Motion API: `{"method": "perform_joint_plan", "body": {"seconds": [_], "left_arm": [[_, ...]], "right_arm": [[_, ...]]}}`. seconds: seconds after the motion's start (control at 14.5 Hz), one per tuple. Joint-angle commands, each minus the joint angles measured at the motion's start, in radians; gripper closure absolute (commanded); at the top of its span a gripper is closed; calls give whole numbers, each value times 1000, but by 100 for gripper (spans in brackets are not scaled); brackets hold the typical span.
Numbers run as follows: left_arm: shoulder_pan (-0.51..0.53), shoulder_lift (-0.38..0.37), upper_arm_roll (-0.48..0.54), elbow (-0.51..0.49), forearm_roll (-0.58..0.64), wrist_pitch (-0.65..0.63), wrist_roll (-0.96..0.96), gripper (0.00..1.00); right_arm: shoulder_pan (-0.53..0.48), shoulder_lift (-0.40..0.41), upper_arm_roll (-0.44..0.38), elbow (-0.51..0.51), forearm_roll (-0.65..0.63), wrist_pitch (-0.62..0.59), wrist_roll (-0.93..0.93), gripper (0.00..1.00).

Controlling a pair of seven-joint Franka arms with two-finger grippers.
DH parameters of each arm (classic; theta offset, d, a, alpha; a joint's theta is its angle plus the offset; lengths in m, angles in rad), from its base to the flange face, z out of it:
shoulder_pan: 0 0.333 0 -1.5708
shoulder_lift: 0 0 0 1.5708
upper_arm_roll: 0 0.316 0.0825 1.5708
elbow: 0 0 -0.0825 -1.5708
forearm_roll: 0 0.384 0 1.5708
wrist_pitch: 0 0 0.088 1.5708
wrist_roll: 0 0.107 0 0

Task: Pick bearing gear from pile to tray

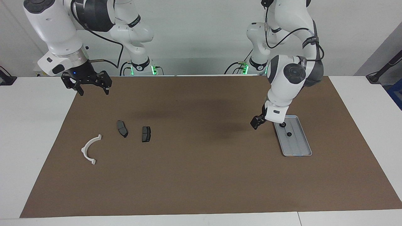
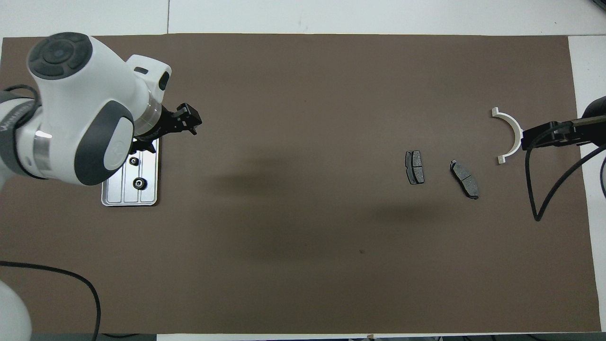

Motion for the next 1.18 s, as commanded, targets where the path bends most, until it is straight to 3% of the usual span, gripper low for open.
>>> {"method": "perform_joint_plan", "body": {"seconds": [0.0,0.21,0.35,0.48,0.69,0.9,1.11], "left_arm": [[68,-87,6,25,42,-79,68,0],[157,-202,6,18,42,-181,225,0],[197,-253,6,21,44,-272,394,0],[217,-286,4,23,48,-335,444,0],[218,-289,7,12,72,-324,582,0],[262,-310,-14,-41,72,-231,599,0],[270,-322,-28,-69,68,-222,593,0]], "right_arm": [[-18,-25,8,-34,20,31,-28,0],[-20,-25,7,-34,18,33,-26,0],[-20,-25,8,-33,18,36,-25,0],[-21,-23,7,-28,18,36,-25,0],[-20,-22,7,-28,18,36,-22,0],[-20,-23,7,-28,18,34,-18,0],[-20,-23,7,-30,18,36,-18,0]]}}
